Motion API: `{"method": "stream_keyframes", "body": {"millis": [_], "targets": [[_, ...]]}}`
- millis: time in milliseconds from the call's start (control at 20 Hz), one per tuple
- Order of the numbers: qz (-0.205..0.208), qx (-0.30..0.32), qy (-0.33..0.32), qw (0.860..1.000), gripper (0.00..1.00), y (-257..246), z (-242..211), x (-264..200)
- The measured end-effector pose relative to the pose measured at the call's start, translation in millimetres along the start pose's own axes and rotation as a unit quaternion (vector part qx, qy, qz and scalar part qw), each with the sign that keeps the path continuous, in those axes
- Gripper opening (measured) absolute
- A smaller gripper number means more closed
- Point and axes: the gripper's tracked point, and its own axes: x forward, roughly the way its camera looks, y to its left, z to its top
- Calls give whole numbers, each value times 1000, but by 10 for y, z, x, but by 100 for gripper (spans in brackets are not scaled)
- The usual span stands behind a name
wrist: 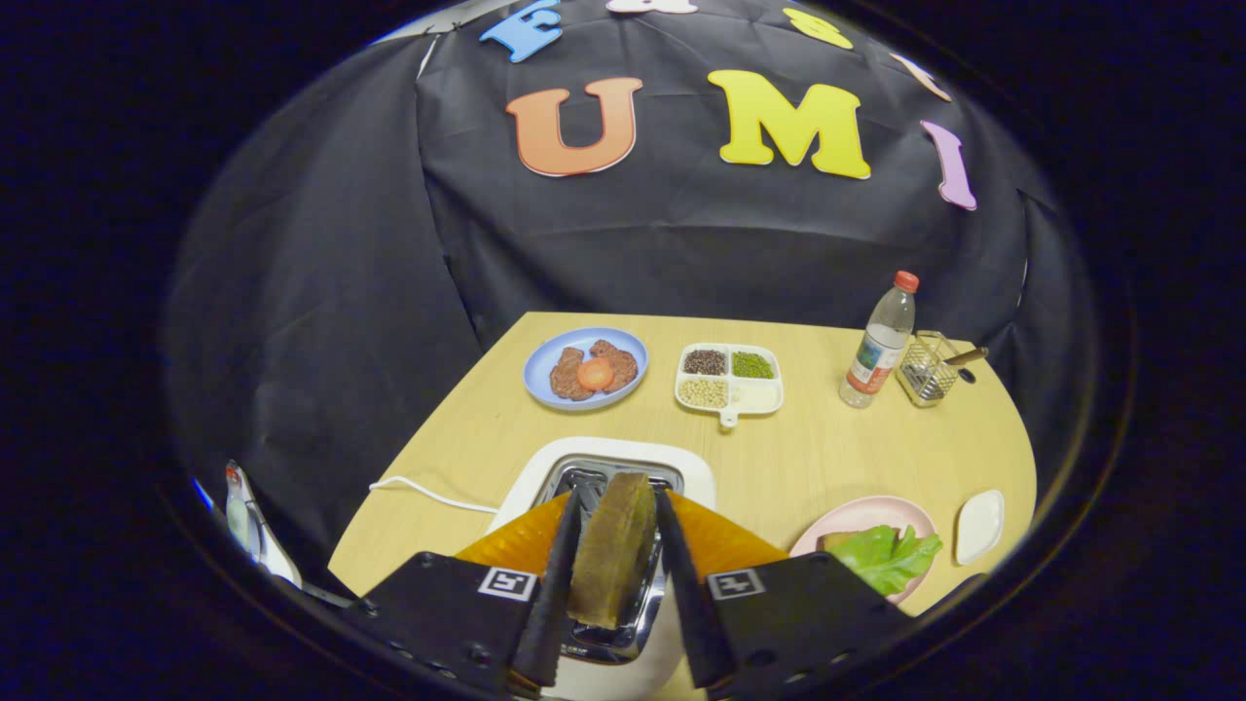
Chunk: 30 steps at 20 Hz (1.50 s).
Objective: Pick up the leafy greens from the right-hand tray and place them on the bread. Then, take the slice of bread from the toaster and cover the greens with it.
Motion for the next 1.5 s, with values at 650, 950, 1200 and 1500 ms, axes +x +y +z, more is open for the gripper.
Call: {"method": "stream_keyframes", "body": {"millis": [650, 950, 1200, 1500], "targets": [[9, -44, -71, 996, 12, 216, 466, -704], [5, -43, -133, 990, 12, 35, 767, -1246], [-24, -5, -143, 989, 12, -596, 666, -1315], [-33, 67, -110, 991, 12, -1282, 338, -998]]}}
